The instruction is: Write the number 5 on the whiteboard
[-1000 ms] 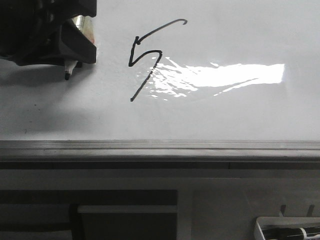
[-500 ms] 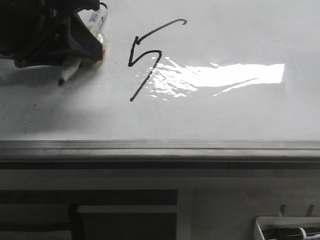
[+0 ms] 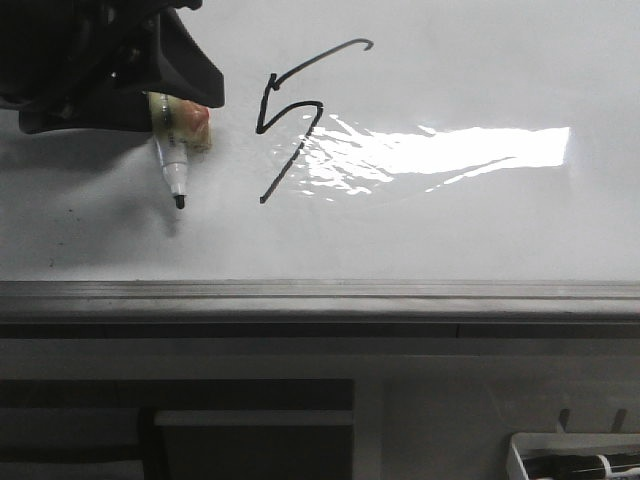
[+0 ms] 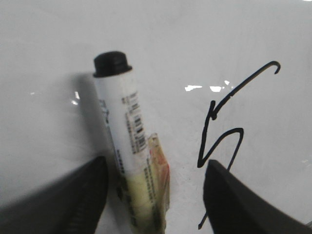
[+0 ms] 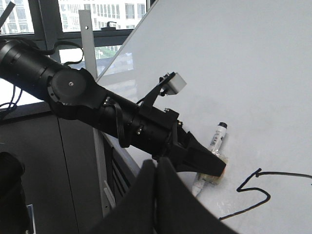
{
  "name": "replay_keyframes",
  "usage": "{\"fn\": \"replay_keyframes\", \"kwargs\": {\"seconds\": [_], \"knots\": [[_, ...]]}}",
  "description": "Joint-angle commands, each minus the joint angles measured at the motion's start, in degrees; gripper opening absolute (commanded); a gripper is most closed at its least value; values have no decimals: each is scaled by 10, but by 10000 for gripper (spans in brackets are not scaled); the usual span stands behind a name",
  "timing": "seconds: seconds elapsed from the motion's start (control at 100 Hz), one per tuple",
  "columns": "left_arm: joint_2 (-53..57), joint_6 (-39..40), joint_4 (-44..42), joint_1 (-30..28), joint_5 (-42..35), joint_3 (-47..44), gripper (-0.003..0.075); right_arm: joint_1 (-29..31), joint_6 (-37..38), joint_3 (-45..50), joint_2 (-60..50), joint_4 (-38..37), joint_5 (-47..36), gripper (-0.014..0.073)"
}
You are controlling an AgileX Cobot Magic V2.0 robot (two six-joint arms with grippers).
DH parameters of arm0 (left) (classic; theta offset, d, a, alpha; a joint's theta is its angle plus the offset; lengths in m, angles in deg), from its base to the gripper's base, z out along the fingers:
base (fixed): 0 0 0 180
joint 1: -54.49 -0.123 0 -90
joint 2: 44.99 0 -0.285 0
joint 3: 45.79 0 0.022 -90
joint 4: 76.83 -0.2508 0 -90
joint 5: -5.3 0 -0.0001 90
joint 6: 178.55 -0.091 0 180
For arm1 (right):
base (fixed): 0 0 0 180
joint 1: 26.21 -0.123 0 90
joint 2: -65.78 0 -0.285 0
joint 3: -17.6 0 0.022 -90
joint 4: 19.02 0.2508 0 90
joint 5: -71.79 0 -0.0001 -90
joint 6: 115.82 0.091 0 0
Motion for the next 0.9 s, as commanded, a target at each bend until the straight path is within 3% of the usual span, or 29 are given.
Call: {"fn": "replay_keyframes", "kwargs": {"seconds": [0.0,0.38,0.48,0.59,0.7,0.84,0.89], "knots": [[-5,3,6,-8,-65,8,537,1,-3,-15,-2,9,-13,-61],[114,2,-40,35,-59,25,554,1,-3,-15,-2,9,-23,-61],[168,-4,-47,46,-52,25,519,1,-3,-15,-2,9,-36,-61],[230,-12,-53,43,-42,12,386,1,-5,-15,-2,8,-46,-61],[302,-68,-83,33,-17,-19,214,1,-5,-12,-4,7,-45,-61],[400,-93,-140,16,93,-61,0,1,-5,15,-27,-8,-56,-61],[439,-93,-164,11,148,-72,-21,1,-5,29,-39,-15,-65,-62]]}}
